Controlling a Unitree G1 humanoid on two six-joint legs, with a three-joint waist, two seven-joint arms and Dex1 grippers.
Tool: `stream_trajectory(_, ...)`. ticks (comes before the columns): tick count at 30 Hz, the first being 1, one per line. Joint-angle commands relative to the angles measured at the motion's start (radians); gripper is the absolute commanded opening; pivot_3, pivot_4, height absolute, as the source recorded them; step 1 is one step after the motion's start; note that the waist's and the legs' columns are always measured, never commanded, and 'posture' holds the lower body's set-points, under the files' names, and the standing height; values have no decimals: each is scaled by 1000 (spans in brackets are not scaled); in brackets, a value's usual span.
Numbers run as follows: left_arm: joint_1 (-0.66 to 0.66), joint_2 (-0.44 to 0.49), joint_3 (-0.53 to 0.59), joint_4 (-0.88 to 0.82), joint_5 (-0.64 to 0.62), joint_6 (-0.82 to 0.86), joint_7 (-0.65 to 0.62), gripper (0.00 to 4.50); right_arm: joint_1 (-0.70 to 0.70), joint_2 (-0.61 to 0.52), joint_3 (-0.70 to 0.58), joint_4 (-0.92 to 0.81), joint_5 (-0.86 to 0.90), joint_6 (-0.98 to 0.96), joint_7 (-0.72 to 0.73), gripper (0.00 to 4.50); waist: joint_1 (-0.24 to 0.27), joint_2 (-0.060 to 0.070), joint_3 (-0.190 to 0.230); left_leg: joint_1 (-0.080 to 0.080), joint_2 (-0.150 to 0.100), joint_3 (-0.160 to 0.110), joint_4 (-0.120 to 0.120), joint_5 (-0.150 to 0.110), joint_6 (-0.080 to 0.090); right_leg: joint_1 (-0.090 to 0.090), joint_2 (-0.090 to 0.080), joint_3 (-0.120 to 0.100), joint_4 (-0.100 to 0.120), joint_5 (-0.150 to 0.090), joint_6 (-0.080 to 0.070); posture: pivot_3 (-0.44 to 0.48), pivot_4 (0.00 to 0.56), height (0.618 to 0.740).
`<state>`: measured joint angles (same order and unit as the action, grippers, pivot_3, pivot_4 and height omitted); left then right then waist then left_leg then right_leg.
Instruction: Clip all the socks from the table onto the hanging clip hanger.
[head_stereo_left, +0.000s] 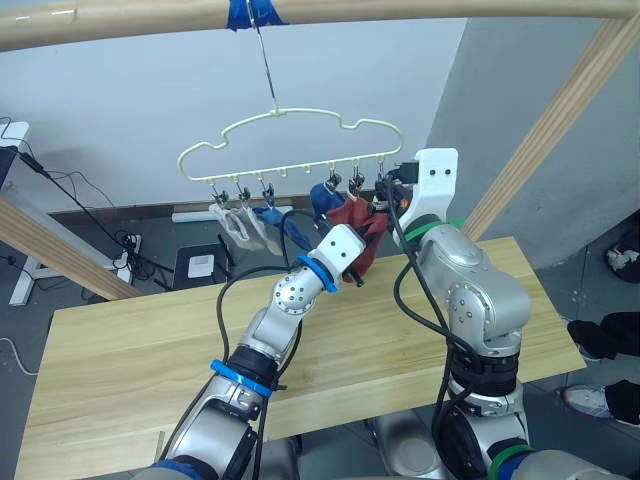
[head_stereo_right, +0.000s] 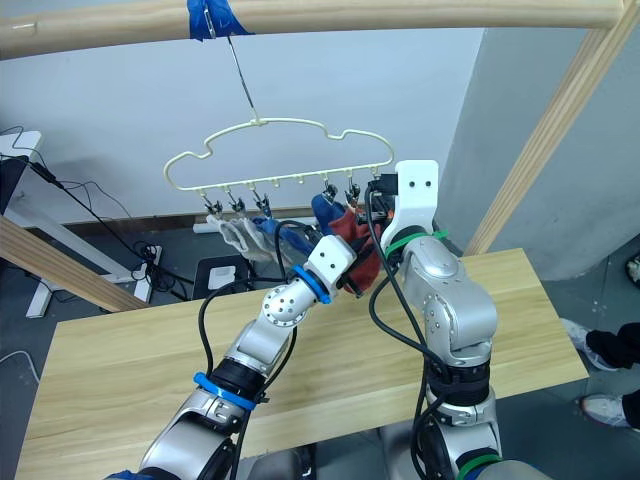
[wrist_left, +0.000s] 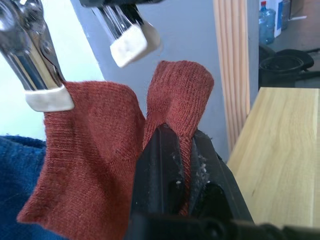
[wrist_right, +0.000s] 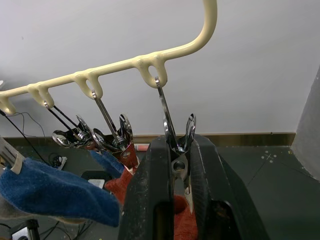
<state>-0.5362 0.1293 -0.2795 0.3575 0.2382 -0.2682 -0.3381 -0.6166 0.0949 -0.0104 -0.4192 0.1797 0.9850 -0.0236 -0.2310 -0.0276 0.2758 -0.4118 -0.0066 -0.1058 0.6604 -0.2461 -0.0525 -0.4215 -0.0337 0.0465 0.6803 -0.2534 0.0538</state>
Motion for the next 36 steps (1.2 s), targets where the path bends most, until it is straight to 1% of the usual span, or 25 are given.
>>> stream_trajectory(1,1,-14,-9,-47,-4,-14,6,0,-7,-2,6,-43,6,-17,-2,131,0,0,0,0,0,0,0,0,0,0,0,0,0,0,0,-348,232,733)
stream_trajectory(11,25,-23,13,-89,-8,-23,60,0,-3,-35,30,-45,-6,-39,4,131,-1,0,0,0,0,0,0,0,0,0,0,0,0,0,0,-347,230,733)
stream_trajectory(26,27,-72,21,-123,-27,65,77,0,-3,-41,42,-47,-4,-42,0,131,-11,0,0,-1,0,0,0,0,0,0,0,0,0,0,0,-345,226,733)
stream_trajectory(36,26,-100,52,-141,-64,130,106,0,-2,-48,52,-47,-5,-49,3,131,-18,0,0,-1,0,0,0,0,0,0,0,0,0,0,0,-342,225,733)
